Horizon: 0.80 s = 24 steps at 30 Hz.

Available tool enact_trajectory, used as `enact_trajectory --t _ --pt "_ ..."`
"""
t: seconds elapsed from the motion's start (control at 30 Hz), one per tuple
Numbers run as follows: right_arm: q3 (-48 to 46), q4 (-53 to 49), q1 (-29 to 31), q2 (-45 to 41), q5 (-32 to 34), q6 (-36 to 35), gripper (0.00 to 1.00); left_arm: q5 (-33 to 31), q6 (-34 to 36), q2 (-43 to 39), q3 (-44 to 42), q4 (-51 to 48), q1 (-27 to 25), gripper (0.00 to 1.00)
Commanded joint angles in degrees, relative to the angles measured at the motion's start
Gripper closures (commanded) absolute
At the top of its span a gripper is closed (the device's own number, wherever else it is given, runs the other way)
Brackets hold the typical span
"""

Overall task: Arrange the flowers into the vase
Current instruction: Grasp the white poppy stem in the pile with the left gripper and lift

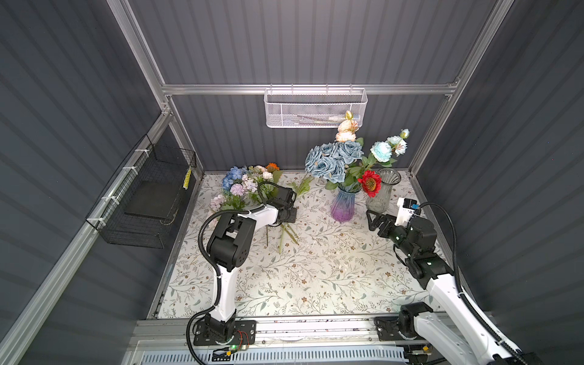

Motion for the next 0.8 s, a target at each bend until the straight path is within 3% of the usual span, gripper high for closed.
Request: enact_trajectory --t 0.0,0.43,0.6,0.77 --pt "1.5 0.8 0.5 -1.4 -0.1 1.2 0.01 3.9 -4.4 -5.1 -2.5 2.6 -0.3 1.00" --pt "3.1 2.5 1.2 -2.3 0.1 3.2 0.01 9.2 -28.0 -24.2 -22.2 18.2 -0.2 1.00" --pt "3.8 3.5 1.4 -2.0 -0.4 4.2 0.01 4.4 -37.2 -33.0 -31.5 24.3 -0.3 1.00" --pt "4.0 4.8 2.1 -1.9 -0.7 4.7 0.01 -2.2 -42.1 -41.5 -37.2 25.3 -0.3 1.00"
